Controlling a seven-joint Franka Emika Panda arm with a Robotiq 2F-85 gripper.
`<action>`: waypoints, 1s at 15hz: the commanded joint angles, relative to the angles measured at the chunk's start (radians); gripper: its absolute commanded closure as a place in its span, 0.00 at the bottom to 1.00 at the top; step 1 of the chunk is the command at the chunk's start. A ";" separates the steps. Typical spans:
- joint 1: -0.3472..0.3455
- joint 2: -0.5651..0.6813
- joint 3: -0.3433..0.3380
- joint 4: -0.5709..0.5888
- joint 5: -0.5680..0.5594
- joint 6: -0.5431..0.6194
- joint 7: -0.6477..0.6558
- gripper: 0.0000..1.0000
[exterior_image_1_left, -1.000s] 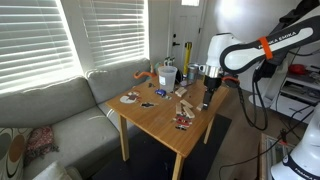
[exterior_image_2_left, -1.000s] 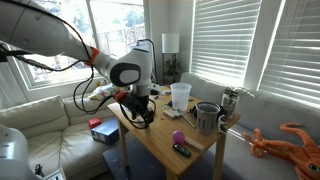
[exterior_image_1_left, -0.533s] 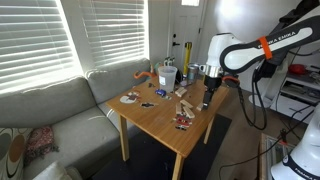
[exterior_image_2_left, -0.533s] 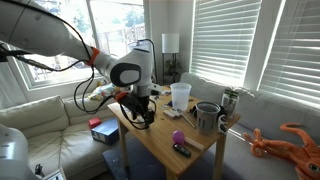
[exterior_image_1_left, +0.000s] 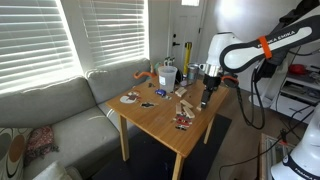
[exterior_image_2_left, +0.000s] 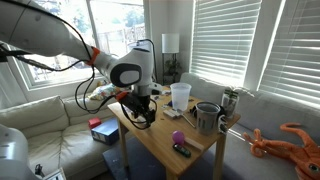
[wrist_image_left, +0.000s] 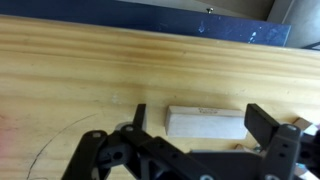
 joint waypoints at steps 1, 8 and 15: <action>0.010 0.001 -0.008 -0.010 0.038 -0.001 -0.019 0.00; 0.018 0.009 -0.008 -0.007 0.093 -0.005 -0.029 0.00; 0.011 0.019 0.000 -0.006 0.071 0.013 -0.011 0.08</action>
